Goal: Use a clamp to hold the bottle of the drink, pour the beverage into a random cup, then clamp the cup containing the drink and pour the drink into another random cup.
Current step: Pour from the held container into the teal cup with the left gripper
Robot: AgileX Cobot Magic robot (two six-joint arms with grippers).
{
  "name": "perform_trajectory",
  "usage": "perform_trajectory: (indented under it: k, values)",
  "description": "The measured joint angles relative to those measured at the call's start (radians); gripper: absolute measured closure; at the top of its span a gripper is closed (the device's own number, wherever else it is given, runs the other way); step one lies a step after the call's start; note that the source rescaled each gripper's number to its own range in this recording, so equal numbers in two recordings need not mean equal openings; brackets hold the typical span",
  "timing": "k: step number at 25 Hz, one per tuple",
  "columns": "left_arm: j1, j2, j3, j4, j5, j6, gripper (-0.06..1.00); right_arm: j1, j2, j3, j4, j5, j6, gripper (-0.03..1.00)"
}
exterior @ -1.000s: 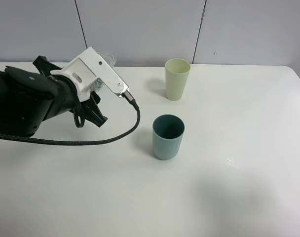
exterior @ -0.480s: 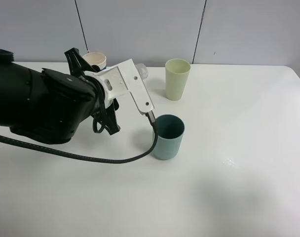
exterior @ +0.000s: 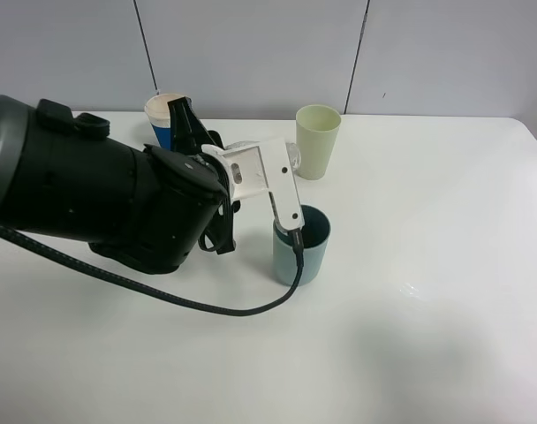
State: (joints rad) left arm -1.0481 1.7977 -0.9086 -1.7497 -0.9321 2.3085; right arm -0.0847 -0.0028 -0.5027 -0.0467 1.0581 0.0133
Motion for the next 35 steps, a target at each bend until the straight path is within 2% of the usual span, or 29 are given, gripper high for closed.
perform_trajectory:
  k: [6,12,17,29,35]
  values:
    - [0.0,0.001,0.0,0.008,-0.055,0.03,0.92,0.0,0.0,0.0,0.0,0.0,0.0,-0.03]
    - [0.0,0.001,0.026,0.083,-0.151,0.091,0.92,0.0,0.0,0.0,0.0,0.0,0.0,-0.03]
    - [0.0,0.001,0.031,0.118,-0.152,0.101,0.92,0.0,0.0,0.0,0.0,0.0,0.0,-0.03]
    - [0.0,0.001,0.032,0.267,-0.152,0.146,0.92,0.0,0.0,0.0,0.0,0.0,0.0,-0.03]
    - [0.0,0.001,0.032,0.291,-0.152,0.186,0.92,0.0,0.0,0.0,0.0,0.0,0.0,-0.03]
